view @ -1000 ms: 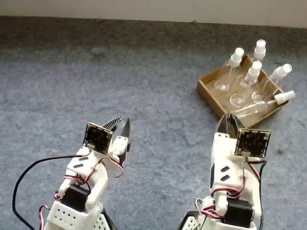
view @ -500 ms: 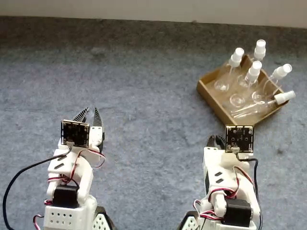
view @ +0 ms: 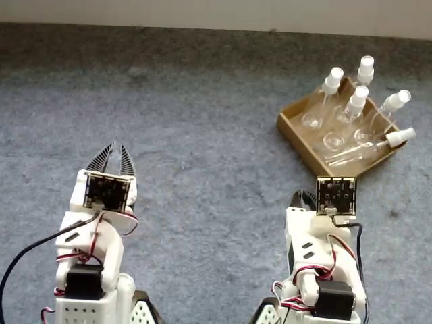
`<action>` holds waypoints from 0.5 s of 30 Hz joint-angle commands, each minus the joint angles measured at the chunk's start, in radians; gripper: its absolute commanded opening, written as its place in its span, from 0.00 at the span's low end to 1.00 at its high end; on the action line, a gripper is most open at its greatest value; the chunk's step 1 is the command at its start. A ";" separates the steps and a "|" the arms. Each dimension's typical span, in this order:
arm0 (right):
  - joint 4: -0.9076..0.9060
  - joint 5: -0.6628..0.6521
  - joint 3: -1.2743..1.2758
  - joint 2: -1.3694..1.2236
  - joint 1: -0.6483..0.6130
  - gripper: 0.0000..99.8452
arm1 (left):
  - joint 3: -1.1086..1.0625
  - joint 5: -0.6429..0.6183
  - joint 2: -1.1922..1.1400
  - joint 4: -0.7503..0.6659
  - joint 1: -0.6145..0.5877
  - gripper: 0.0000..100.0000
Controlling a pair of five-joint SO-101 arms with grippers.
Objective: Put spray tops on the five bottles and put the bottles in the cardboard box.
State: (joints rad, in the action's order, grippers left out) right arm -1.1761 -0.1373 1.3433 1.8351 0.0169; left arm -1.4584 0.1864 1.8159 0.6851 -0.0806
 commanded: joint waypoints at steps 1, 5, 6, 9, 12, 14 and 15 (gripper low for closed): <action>-0.010 -0.005 -0.005 0.004 -0.010 0.01 | 0.185 0.006 0.010 0.133 -0.019 0.00; -0.012 -0.005 -0.004 0.004 -0.007 0.01 | 0.343 0.006 0.012 0.324 -0.013 0.00; -0.012 -0.005 -0.001 0.004 -0.008 0.01 | 0.366 0.006 0.012 0.367 -0.013 0.00; -0.010 -0.005 0.061 0.004 -0.008 0.01 | 0.361 0.009 0.012 0.465 -0.013 0.01; -0.001 -0.005 0.150 0.004 -0.008 0.01 | 0.288 0.011 0.012 0.514 -0.019 0.01; -0.001 -0.005 0.196 0.004 -0.008 0.01 | 0.226 0.011 0.012 0.514 -0.019 0.01; 0.001 -0.005 0.211 0.004 -0.008 0.01 | 0.199 0.009 0.012 0.512 -0.019 0.01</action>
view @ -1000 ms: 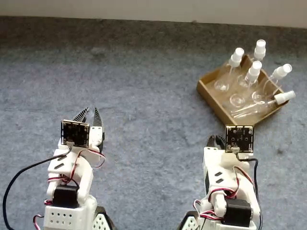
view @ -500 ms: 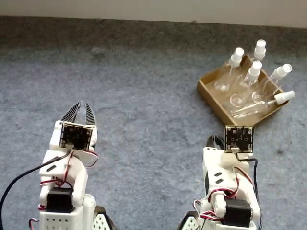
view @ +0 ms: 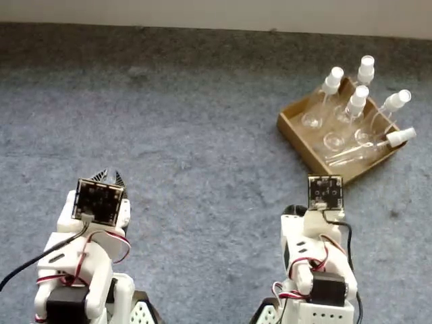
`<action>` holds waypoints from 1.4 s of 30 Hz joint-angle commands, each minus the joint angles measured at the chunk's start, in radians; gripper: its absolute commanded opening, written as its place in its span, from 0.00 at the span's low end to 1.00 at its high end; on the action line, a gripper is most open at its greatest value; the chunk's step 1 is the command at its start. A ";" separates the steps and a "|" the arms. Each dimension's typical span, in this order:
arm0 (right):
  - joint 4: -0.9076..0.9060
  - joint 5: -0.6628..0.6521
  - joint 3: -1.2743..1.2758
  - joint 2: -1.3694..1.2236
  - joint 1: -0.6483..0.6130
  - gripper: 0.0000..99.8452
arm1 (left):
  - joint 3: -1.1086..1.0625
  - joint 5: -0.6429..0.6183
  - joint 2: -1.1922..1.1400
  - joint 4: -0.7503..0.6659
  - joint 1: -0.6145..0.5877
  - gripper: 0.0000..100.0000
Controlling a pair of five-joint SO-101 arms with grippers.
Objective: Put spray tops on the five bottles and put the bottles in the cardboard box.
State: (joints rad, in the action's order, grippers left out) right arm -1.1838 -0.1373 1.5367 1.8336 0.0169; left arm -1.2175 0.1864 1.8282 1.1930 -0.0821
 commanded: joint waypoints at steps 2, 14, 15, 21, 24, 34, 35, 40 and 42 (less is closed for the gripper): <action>0.027 -0.005 0.038 0.005 -0.007 0.01 | -0.093 0.008 -0.001 0.005 -0.018 0.01; 0.054 -0.003 0.157 0.005 -0.010 0.01 | -0.357 0.008 -0.001 0.003 -0.019 0.01; 0.054 -0.003 0.174 0.005 -0.010 0.01 | -0.369 0.008 -0.001 0.003 -0.019 0.01; 0.048 -0.003 0.237 0.005 -0.010 0.01 | -0.463 0.008 -0.002 0.003 -0.019 0.01; 0.047 -0.003 0.265 0.005 -0.010 0.01 | -0.478 0.008 -0.004 0.008 -0.019 0.01; -0.061 -0.008 0.271 0.005 -0.007 0.01 | -0.478 0.011 -0.007 0.155 -0.018 0.01; -0.061 -0.008 0.271 0.004 -0.005 0.01 | -0.478 0.011 -0.007 0.155 -0.018 0.01; -0.064 -0.009 0.271 0.002 -0.007 0.01 | -0.478 0.011 -0.007 0.155 -0.018 0.01; -0.064 -0.008 0.271 0.002 -0.004 0.01 | -0.478 0.006 -0.007 0.155 -0.018 0.01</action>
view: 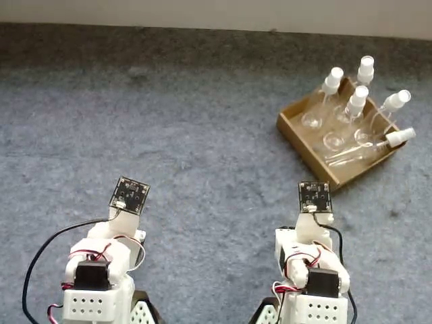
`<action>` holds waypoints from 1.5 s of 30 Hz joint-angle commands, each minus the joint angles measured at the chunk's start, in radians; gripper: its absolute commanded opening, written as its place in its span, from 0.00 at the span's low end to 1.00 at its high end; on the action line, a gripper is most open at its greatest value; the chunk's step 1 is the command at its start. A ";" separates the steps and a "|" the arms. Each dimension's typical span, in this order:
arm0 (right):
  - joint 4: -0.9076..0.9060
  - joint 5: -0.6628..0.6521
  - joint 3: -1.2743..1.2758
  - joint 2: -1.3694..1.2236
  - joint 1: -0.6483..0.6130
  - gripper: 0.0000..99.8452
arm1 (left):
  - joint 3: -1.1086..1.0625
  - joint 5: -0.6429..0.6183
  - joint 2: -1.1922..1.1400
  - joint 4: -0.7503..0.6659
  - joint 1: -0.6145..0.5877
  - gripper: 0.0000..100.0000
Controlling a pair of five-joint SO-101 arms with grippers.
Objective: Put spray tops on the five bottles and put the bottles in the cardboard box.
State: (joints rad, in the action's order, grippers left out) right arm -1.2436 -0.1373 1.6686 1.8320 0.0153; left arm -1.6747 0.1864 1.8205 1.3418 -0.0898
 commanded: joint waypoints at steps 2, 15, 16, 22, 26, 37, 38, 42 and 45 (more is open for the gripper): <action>-0.004 -0.009 0.139 0.002 -0.002 0.01 | -0.021 0.006 0.001 0.006 -0.010 0.01; -0.005 -0.011 0.139 0.002 -0.151 0.01 | -0.021 -0.265 0.001 0.006 -0.107 0.01; -0.005 -0.011 0.139 0.002 -0.151 0.01 | -0.021 -0.255 0.001 0.006 -0.107 0.01; -0.005 -0.009 0.139 0.002 -0.150 0.01 | -0.021 -0.187 0.001 0.006 -0.051 0.00; -0.005 -0.009 0.139 0.002 -0.150 0.01 | -0.021 -0.187 0.001 0.006 -0.058 0.00; -0.005 -0.011 0.139 0.002 -0.148 0.01 | -0.021 -0.186 0.001 0.006 -0.058 0.00; -0.005 -0.011 0.139 0.002 -0.148 0.01 | -0.021 -0.186 0.001 0.006 -0.058 0.00; -0.005 -0.011 0.139 0.002 -0.147 0.01 | -0.021 -0.183 0.001 0.006 -0.058 0.00; -0.005 -0.011 0.139 0.002 -0.096 0.01 | -0.021 -0.183 0.001 0.006 -0.058 0.00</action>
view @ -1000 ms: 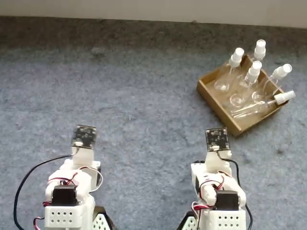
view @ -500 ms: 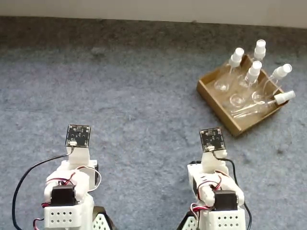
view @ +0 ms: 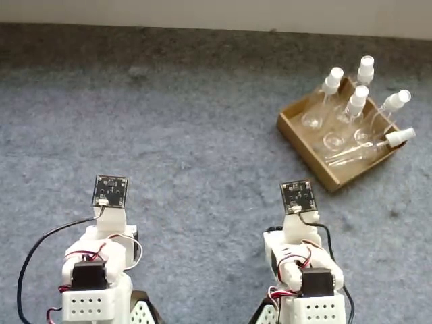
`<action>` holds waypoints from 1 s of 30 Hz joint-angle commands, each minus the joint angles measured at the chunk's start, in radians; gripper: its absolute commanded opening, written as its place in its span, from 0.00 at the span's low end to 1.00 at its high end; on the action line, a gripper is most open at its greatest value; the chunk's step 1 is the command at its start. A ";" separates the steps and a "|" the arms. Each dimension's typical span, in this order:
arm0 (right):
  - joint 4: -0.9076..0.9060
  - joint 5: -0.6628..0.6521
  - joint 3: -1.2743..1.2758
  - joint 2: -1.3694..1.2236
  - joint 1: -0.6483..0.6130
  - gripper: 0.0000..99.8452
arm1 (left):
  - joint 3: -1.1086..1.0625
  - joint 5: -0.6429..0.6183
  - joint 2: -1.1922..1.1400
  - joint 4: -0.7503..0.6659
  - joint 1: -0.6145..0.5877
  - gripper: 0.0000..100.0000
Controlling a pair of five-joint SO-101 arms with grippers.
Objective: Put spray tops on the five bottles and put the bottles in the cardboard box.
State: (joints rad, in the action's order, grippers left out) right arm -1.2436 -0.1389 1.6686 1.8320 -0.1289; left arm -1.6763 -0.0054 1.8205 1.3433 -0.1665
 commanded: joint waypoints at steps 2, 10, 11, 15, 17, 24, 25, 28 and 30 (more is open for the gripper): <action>-0.005 -0.005 0.136 0.002 0.116 0.01 | -0.019 0.008 0.001 0.005 0.019 0.00; -0.005 -0.003 0.134 0.004 0.142 0.01 | -0.019 0.006 0.001 0.005 0.019 0.00; -0.005 -0.003 0.134 0.004 0.142 0.01 | -0.019 0.006 0.001 0.005 0.019 0.00; -0.005 -0.002 0.134 0.004 0.148 0.01 | -0.019 0.006 0.001 0.005 0.019 0.00; -0.005 -0.006 0.134 0.004 0.148 0.01 | -0.019 0.006 0.001 0.005 0.019 0.00; -0.005 -0.008 0.134 0.004 0.148 0.01 | -0.019 0.008 0.001 0.005 0.019 0.00; -0.005 -0.008 0.134 0.004 0.148 0.01 | -0.019 0.008 0.001 0.005 0.019 0.00; -0.005 -0.008 0.134 0.004 0.148 0.01 | -0.019 0.008 0.001 0.005 0.019 0.00; -0.005 -0.008 0.134 0.004 0.148 0.01 | -0.019 0.008 0.001 0.005 0.019 0.00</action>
State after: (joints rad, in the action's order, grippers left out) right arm -1.2436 -0.1389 1.6686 1.8320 0.0077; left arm -1.6763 -0.0054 1.8205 1.3433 -0.1665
